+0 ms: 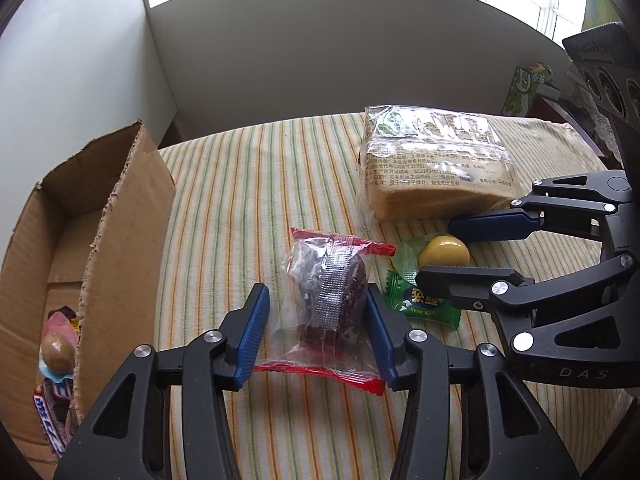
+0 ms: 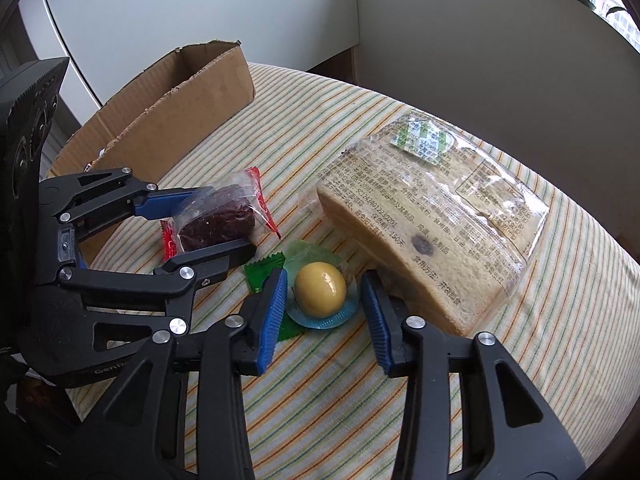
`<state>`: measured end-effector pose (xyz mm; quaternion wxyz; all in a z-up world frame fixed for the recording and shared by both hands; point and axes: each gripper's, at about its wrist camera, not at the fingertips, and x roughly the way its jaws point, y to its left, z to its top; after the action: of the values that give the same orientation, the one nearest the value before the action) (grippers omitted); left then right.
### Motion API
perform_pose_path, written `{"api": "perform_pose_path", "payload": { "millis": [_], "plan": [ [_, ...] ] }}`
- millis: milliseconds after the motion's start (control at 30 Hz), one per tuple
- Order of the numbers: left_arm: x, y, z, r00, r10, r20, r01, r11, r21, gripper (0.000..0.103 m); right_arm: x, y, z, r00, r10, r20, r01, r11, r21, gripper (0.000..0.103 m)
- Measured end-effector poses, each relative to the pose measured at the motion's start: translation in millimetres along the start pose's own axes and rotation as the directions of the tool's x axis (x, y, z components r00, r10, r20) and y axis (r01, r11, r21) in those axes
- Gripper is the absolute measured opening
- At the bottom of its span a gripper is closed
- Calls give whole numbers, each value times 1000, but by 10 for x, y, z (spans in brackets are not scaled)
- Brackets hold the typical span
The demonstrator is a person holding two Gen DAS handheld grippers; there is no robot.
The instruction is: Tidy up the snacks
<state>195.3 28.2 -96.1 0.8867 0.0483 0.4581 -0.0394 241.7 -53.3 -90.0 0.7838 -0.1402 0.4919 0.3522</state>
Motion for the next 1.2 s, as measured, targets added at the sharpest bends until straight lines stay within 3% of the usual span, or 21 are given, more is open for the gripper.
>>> {"api": "perform_pose_path", "payload": {
  "millis": [500,833,1200],
  "plan": [
    [-114,29,-60,1000,1,18,0,999,-35,36,-142,25,-152,1000,-29,11,28,999,20,31],
    [-477,-46,-59,997,-5,74,7,999,-32,36,-509,51,-211,997,-50,54,48,998,38,31],
    [-962,168,-131,989,26,146,-15,997,-72,36,-983,395,-28,989,-62,131,63,998,-8,31]
  ]
}}
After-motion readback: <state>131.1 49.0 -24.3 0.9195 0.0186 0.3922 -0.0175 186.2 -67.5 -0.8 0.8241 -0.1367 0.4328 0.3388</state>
